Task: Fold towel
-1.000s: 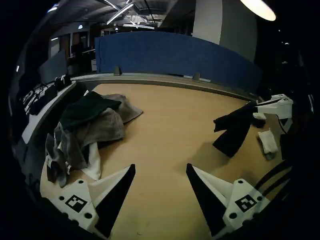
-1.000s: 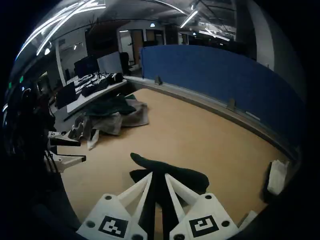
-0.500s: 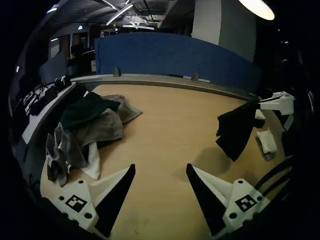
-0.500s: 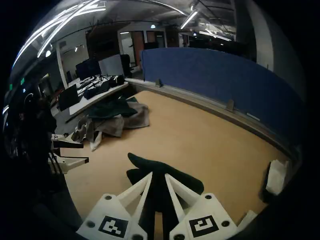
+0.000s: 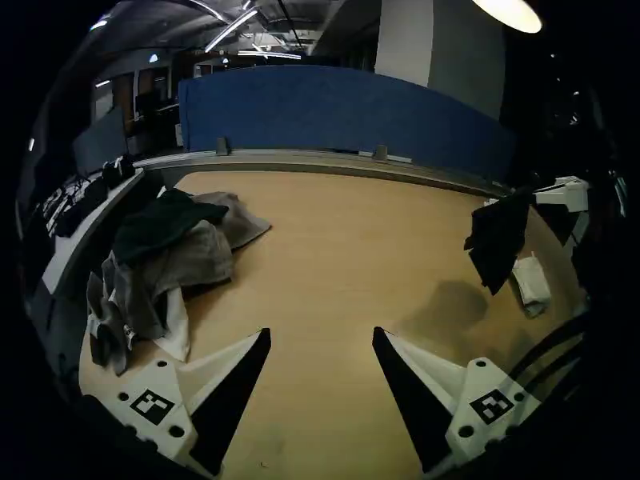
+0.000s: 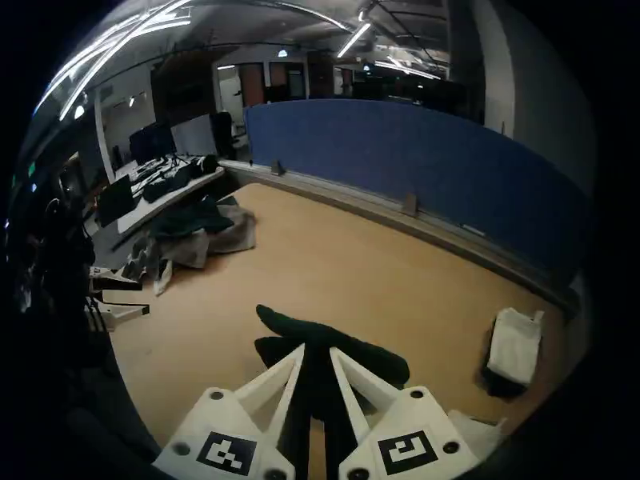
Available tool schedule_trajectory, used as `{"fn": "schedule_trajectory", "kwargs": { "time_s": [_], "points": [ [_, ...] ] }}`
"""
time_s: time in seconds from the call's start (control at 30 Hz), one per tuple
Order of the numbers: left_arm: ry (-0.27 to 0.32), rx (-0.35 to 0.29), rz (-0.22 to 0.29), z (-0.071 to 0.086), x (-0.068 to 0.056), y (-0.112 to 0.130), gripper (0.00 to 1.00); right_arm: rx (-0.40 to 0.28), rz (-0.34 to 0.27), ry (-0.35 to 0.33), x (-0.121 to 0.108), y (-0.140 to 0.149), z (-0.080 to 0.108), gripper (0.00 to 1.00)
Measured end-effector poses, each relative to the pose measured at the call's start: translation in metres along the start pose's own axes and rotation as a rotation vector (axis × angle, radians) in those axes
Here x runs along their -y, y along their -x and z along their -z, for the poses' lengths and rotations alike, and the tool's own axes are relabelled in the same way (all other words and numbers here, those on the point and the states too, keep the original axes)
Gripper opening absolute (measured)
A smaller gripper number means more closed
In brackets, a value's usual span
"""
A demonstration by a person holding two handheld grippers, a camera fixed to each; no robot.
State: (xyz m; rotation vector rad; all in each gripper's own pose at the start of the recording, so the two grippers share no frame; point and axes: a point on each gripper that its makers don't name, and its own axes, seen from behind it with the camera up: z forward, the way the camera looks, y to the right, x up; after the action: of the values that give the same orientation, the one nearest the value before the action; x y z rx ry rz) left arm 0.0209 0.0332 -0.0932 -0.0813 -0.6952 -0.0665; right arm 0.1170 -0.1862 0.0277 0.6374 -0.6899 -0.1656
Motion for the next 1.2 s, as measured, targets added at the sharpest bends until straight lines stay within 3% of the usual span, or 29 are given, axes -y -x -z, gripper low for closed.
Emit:
{"fn": "schedule_trajectory", "kwargs": {
  "time_s": [0.33,0.63,0.93,1.2],
  "points": [
    [-0.002,0.008,-0.008,0.0,-0.007,0.005,0.94,0.034,-0.019,0.087,-0.087,0.019,0.032,0.06],
    [-0.012,0.019,-0.018,0.001,-0.012,0.008,0.94,0.054,-0.021,0.161,-0.152,0.025,0.046,0.06],
    [-0.018,0.026,-0.018,-0.001,-0.018,0.009,0.94,0.068,-0.034,0.201,-0.197,0.024,0.045,0.06],
    [-0.027,0.031,-0.017,-0.003,-0.018,0.009,0.94,0.075,-0.047,0.22,-0.219,0.026,0.037,0.06]
  ]
}}
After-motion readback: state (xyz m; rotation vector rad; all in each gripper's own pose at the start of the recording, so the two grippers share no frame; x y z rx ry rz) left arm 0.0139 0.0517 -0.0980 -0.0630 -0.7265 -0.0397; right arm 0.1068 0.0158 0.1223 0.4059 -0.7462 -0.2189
